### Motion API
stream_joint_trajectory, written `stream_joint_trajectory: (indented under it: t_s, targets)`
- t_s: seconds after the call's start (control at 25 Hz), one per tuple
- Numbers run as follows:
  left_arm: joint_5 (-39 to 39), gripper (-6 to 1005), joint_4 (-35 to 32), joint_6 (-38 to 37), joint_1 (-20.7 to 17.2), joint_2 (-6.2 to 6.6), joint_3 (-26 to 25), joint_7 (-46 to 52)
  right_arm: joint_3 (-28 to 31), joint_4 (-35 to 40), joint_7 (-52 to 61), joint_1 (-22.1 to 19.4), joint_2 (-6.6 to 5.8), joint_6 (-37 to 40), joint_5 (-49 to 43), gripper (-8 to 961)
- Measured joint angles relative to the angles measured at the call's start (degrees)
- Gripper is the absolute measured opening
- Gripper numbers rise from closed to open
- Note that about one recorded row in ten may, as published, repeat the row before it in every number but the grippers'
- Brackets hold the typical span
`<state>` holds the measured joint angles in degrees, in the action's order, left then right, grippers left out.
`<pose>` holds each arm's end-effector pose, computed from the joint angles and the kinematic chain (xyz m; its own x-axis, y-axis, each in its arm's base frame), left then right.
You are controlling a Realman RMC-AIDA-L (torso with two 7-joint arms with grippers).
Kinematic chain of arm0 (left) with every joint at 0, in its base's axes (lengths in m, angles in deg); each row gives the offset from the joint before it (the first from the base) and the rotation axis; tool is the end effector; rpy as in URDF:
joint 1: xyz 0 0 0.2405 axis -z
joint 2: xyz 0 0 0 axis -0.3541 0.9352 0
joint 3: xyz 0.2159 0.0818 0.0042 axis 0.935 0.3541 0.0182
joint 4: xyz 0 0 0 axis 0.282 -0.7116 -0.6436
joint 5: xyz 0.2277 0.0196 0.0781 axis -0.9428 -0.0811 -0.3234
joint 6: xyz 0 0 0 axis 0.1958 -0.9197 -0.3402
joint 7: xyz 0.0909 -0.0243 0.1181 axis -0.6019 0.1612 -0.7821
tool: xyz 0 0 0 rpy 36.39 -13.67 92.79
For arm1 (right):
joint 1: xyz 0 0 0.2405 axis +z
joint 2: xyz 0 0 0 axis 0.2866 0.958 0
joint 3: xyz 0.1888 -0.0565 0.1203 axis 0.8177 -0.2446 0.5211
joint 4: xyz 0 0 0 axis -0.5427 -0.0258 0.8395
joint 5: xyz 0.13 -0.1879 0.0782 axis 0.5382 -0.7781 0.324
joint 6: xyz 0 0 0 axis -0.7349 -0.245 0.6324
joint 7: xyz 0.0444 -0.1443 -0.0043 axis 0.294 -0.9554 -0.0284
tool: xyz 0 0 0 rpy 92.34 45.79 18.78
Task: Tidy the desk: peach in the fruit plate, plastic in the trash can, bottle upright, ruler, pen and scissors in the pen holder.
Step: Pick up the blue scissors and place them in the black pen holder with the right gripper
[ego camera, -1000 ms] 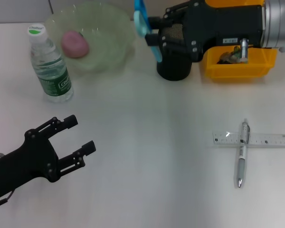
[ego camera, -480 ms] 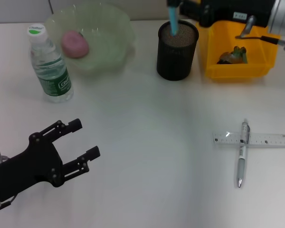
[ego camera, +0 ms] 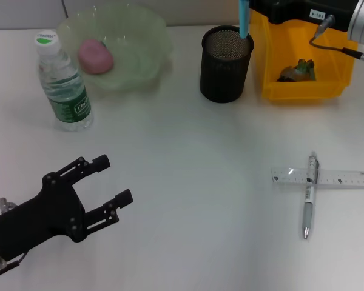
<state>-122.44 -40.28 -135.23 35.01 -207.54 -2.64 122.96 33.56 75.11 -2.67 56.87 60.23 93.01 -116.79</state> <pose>-0.3186 0.2237 -0.0267 0.6580 0.1386 0.7402 0.4608 -0.8515 -0.2502 0.1850 0.4465 0.0299 0.7433 -0.1635 -0.6487 -0.5113 -0.7642 -0.3932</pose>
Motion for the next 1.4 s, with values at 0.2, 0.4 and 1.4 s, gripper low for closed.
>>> stream_joint_trajectory:
  t_s: [0.2,0.4,1.4]
  targets:
    - [-0.3,785,0.2,-0.1,-0.4,0.07,0.0,0.0,-0.1,-3.4,-2.8,0.5,0.13,-2.3,2.3,320]
    - [-0.6,785,0.5,-0.1,-0.5,0.02,0.3,-0.1,-0.3,-6.5,-6.9,0.9,0.15,-2.9,5.7,330]
    - [-0.7,785,0.9,0.0,-0.8,0.11,2.2,-0.2,-0.3,-15.5,-18.4,3.5,0.44,-8.6,11.2,384]
